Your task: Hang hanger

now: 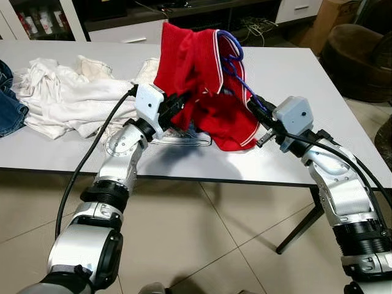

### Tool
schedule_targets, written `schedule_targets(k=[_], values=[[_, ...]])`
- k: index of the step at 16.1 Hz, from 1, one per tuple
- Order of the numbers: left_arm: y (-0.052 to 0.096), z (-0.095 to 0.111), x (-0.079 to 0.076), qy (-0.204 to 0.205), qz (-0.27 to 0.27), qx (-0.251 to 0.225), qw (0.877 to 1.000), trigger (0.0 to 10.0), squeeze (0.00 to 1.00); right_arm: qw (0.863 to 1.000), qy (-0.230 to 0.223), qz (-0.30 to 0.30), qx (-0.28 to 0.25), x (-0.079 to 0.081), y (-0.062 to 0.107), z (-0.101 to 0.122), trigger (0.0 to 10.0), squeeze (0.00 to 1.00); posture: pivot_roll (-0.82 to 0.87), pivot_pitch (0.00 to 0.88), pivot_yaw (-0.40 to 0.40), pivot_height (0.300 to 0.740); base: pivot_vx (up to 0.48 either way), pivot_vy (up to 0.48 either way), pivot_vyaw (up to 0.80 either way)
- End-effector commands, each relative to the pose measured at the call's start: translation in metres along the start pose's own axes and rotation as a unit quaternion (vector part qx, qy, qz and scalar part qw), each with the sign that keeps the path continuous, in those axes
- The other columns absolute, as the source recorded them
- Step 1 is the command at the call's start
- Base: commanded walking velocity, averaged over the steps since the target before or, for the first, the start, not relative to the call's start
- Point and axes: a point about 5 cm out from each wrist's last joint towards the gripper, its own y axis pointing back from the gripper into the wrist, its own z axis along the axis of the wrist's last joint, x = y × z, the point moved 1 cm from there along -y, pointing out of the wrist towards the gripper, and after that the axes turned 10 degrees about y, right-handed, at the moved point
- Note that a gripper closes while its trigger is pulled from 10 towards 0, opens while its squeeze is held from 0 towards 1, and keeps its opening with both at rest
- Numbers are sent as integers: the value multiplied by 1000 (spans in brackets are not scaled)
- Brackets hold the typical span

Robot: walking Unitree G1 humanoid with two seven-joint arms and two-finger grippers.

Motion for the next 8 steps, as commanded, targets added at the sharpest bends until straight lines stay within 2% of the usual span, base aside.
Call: schedule_targets(k=[1,5,8], values=[[-4,12,3,-12,-8,-17,1000,0,0,1000,1,0,-22,-3,2,9,10000,0,59,0,43,740,0,0,0],[-3,13,3,-13,-12,-20,1000,0,0,1000,-3,18,-18,1,6,6,10000,0,62,0,42,740,0,0,0],[-3,27,11,-28,-7,-43,999,0,0,999,10,38,12,4,14,-7,10000,0,66,0,39,740,0,0,0]])
